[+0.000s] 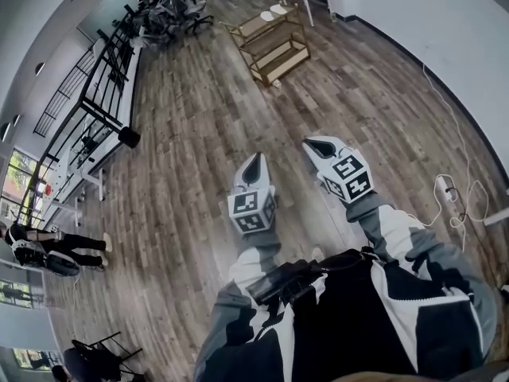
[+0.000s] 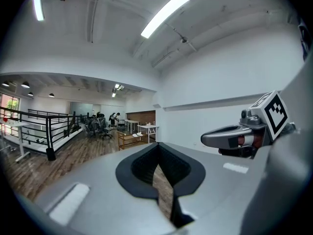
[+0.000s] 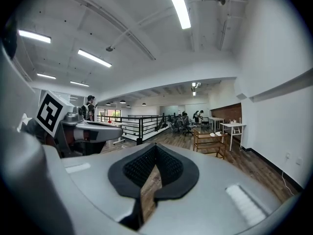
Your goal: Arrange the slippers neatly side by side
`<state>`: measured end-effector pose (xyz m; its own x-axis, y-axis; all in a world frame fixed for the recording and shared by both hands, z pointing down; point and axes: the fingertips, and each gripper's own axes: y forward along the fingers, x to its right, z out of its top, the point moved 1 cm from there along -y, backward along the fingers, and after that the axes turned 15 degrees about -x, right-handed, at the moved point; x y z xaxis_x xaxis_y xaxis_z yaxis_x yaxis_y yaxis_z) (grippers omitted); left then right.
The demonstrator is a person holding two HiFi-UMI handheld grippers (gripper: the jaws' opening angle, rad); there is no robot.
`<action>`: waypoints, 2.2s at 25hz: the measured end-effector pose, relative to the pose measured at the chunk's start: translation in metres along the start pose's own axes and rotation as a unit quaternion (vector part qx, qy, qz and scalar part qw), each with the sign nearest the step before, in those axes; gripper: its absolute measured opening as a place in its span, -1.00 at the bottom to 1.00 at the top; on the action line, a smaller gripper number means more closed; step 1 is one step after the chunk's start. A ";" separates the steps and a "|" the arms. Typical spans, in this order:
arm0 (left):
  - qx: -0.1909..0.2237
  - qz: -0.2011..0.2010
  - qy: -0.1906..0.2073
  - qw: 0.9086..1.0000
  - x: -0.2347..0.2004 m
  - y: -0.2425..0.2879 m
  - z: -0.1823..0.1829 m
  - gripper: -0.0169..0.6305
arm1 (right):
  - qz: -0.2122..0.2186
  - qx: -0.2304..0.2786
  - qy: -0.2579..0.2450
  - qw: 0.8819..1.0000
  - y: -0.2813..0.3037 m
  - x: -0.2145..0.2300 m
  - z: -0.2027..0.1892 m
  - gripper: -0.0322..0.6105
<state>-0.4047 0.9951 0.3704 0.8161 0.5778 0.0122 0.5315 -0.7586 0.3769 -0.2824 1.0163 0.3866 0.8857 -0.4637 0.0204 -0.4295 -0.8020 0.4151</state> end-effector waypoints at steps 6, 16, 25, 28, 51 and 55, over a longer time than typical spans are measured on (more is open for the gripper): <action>0.007 -0.026 0.005 1.000 -0.041 0.038 0.019 -0.91 | -0.020 -0.004 0.000 1.000 0.045 0.010 0.031 -0.89; 0.002 -0.075 0.013 0.997 -0.070 0.097 0.032 -0.91 | -0.052 -0.008 0.009 0.999 0.093 0.036 0.044 -0.89; 0.001 -0.095 0.014 0.995 -0.073 0.159 0.050 -0.91 | -0.068 -0.015 0.016 0.997 0.121 0.088 0.053 -0.89; -0.001 -0.089 0.010 0.996 -0.079 0.184 0.057 -0.91 | -0.064 -0.015 0.016 0.998 0.138 0.111 0.058 -0.89; 0.001 -0.045 -0.004 0.999 -0.074 0.431 0.163 -0.91 | -0.012 -0.010 -0.003 1.000 0.254 0.355 0.118 -0.89; -0.004 -0.045 -0.007 0.999 -0.077 0.453 0.167 -0.91 | -0.010 -0.009 0.000 1.000 0.267 0.374 0.122 -0.89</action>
<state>-0.1895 0.5568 0.3857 0.7682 0.6392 -0.0354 0.6011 -0.7011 0.3836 -0.0876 0.5829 0.3939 0.8939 -0.4481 0.0131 -0.4091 -0.8036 0.4323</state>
